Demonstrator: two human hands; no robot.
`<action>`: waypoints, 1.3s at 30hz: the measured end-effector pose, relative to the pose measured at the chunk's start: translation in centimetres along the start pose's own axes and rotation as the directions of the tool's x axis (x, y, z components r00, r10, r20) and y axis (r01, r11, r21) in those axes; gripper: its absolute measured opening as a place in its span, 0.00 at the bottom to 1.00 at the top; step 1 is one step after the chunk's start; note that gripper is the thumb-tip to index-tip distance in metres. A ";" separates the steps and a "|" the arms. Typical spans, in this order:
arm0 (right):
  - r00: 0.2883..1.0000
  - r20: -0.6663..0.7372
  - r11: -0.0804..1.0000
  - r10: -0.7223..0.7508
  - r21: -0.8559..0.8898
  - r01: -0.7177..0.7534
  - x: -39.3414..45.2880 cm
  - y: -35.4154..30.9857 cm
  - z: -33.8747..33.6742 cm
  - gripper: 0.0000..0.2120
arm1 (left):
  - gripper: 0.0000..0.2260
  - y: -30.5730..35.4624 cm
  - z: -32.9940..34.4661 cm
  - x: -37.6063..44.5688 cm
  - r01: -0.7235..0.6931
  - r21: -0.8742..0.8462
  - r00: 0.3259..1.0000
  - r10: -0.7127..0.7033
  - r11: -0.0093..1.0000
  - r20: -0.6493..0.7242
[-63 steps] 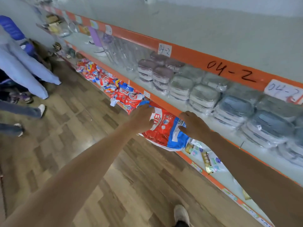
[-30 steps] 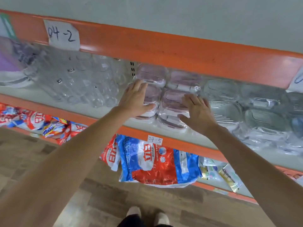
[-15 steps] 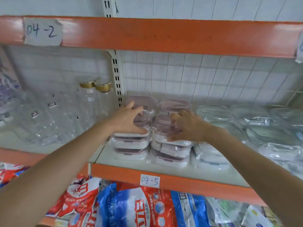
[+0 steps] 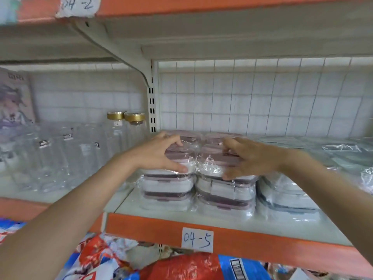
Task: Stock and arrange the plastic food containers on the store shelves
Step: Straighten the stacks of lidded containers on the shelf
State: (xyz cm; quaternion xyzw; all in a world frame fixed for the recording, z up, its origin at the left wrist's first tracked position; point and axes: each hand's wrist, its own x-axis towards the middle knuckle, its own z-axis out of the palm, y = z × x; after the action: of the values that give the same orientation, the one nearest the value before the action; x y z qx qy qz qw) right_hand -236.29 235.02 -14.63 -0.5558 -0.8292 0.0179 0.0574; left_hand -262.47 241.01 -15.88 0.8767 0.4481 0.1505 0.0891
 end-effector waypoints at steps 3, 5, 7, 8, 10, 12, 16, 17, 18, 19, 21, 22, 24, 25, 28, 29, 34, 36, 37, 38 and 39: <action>0.998 -0.060 0.997 0.010 0.074 -0.006 -0.6 -0.8 -0.6 0.22 | 0.27 0.2 -0.4 -0.4 0.005 -0.004 1.000 -0.005 1.000 0.017; 0.988 -0.153 0.996 0.019 0.093 -0.005 -0.9 -0.9 -1.2 0.22 | 0.28 0.1 -0.9 -0.7 0.003 0.001 1.000 -0.003 1.000 0.029; 0.959 -0.278 0.990 0.050 0.143 -0.010 -0.8 -0.8 -2.1 0.23 | 0.30 -0.3 -1.2 -1.0 -0.008 0.047 1.000 0.007 0.999 0.028; 0.941 -0.332 0.985 0.068 0.170 -0.011 -0.5 -0.7 -2.5 0.24 | 0.31 -0.5 -1.3 -1.2 -0.011 0.066 1.000 0.010 0.998 0.018; 0.907 -0.407 0.985 0.108 0.169 -0.041 0.6 -0.9 -3.1 0.27 | 0.32 -0.6 -1.1 -1.6 -0.013 0.091 1.000 0.015 0.996 -0.022; 0.887 -0.441 0.989 0.140 0.107 -0.103 2.4 -1.3 -3.1 0.31 | 0.34 -0.7 -0.8 -1.9 -0.016 0.135 0.997 0.027 0.991 -0.075; 0.881 -0.446 0.986 0.156 0.018 -0.166 6.7 -2.1 -2.2 0.32 | 0.36 -0.2 -0.8 -1.9 -0.034 0.220 0.986 0.069 0.975 -0.153; 0.888 -0.435 0.986 0.153 0.012 -0.164 7.8 -2.3 -2.0 0.31 | 0.36 0.0 -0.8 -1.9 -0.027 0.250 0.983 0.071 0.968 -0.170; 0.894 -0.422 0.988 0.149 0.020 -0.156 8.9 -2.6 -1.8 0.29 | 0.36 0.2 -0.9 -1.9 -0.017 0.278 0.979 0.073 0.960 -0.190; 0.899 -0.412 0.989 0.148 0.042 -0.143 10.0 -2.9 -1.7 0.28 | 0.36 0.4 -0.8 -1.9 -0.009 0.299 0.975 0.075 0.954 -0.209; 0.908 -0.397 0.990 0.135 0.101 -0.103 11.9 -3.5 -1.4 0.26 | 0.35 0.6 -0.6 -2.1 0.002 0.325 0.968 0.080 0.946 -0.237; 0.915 -0.385 0.990 0.122 0.118 -0.082 12.9 -3.7 -1.4 0.25 | 0.36 0.6 -0.5 -2.2 0.007 0.336 0.966 0.080 0.942 -0.245; 0.937 -0.328 0.990 0.121 0.115 -0.087 14.5 -4.0 -1.3 0.24 | 0.36 0.5 -0.4 -2.2 0.014 0.353 0.964 0.081 0.936 -0.253; 0.948 -0.289 0.989 0.133 0.100 -0.108 15.0 -4.1 -1.4 0.23 | 0.37 0.5 -0.4 -2.2 0.014 0.356 0.964 0.082 0.934 -0.254; 0.967 -0.207 0.987 0.151 0.092 -0.135 15.5 -3.9 -1.7 0.23 | 0.38 0.5 -0.5 -2.0 0.012 0.375 0.962 0.091 0.927 -0.256; 0.972 -0.189 0.988 0.139 0.087 -0.124 15.3 -3.9 -1.9 0.23 | 0.39 0.5 -0.6 -2.0 0.013 0.379 0.964 0.090 0.925 -0.252; 0.981 -0.153 0.986 0.116 0.137 -0.095 12.1 -2.9 -3.0 0.25 | 0.37 0.8 -1.0 -1.6 0.003 0.360 0.974 0.079 0.933 -0.212; 0.978 -0.165 0.989 0.131 0.083 -0.118 9.8 -2.3 -3.8 0.23 | 0.36 0.8 -1.0 -1.4 -0.002 0.369 0.977 0.081 0.930 -0.200; 0.982 -0.134 0.991 0.133 0.019 -0.131 8.5 -2.0 -4.2 0.20 | 0.35 0.9 -1.1 -1.4 -0.005 0.381 0.979 0.081 0.924 -0.186; 0.989 -0.077 0.990 0.130 -0.037 -0.133 7.0 -1.6 -4.5 0.18 | 0.35 0.9 -1.1 -1.3 -0.007 0.394 0.982 0.080 0.919 -0.169; 0.991 0.002 0.989 0.133 -0.062 -0.133 5.6 -1.3 -4.7 0.17 | 0.34 0.9 -1.1 -1.2 -0.009 0.408 0.985 0.077 0.913 -0.152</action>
State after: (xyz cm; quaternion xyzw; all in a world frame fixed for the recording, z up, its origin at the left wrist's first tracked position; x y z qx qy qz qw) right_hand -239.04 239.49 -9.41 -0.6113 -0.7905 -0.0023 0.0364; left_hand -262.82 239.48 -14.79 0.8703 0.4559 0.1281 -0.1352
